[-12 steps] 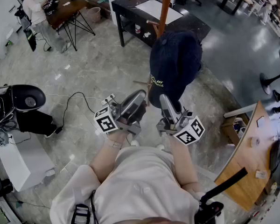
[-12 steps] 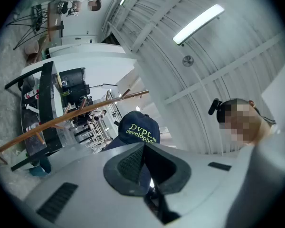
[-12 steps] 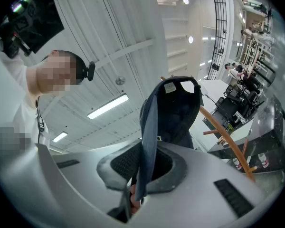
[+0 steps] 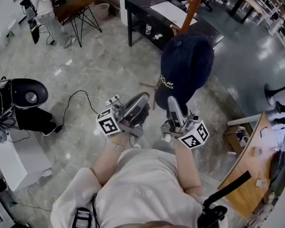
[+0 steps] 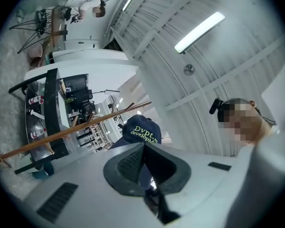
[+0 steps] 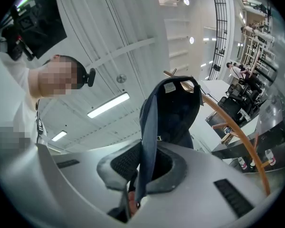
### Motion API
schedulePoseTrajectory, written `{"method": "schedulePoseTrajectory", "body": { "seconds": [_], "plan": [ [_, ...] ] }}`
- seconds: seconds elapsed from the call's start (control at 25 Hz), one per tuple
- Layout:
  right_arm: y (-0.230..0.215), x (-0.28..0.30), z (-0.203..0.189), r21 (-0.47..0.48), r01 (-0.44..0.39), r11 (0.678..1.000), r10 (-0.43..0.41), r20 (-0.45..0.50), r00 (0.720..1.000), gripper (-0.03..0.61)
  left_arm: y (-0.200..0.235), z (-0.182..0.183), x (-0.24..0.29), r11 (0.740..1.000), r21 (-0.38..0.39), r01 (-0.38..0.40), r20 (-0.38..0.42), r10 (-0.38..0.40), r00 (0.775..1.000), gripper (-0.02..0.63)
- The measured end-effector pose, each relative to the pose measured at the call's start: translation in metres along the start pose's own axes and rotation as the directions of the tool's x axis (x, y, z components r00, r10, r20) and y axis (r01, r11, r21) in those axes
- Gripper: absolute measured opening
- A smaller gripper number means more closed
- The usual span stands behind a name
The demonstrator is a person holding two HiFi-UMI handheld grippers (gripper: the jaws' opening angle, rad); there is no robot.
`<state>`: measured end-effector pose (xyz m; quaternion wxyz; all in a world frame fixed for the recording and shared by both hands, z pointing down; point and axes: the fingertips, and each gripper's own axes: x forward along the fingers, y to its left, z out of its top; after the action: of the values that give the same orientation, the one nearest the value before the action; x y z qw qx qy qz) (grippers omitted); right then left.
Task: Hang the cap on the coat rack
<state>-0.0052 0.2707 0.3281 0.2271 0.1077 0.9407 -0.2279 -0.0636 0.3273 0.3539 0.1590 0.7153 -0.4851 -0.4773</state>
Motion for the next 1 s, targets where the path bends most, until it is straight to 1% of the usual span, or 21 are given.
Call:
{"method": "schedulePoseTrajectory", "body": {
  "seconds": [0.08,0.2,0.56,0.76,1.0],
  "plan": [
    [0.003,0.014,-0.009,-0.006,-0.007,1.0,0.007,-0.008,1.0,0.04,0.004,0.013,-0.009,1.0,0.001,-0.001,0.008,0.001,1.0,0.008],
    [0.003,0.023,-0.018,-0.014,-0.014,1.0,0.014,-0.018,1.0,0.04,0.013,0.022,-0.015,1.0,-0.002,-0.006,0.017,0.006,1.0,0.008],
    [-0.022,0.027,-0.01,-0.02,-0.022,1.0,0.021,-0.012,1.0,0.039,0.03,0.019,0.004,1.0,-0.005,-0.005,0.014,0.005,1.0,0.008],
    [-0.048,0.025,-0.002,-0.014,-0.021,1.0,0.021,0.006,1.0,0.038,0.049,0.013,0.025,1.0,-0.006,-0.01,0.0,0.01,1.0,0.008],
    [-0.097,0.025,0.014,0.003,-0.018,1.0,0.018,0.025,1.0,0.04,0.083,0.006,0.063,1.0,-0.003,-0.029,-0.015,0.029,0.999,0.008]
  ]
}}
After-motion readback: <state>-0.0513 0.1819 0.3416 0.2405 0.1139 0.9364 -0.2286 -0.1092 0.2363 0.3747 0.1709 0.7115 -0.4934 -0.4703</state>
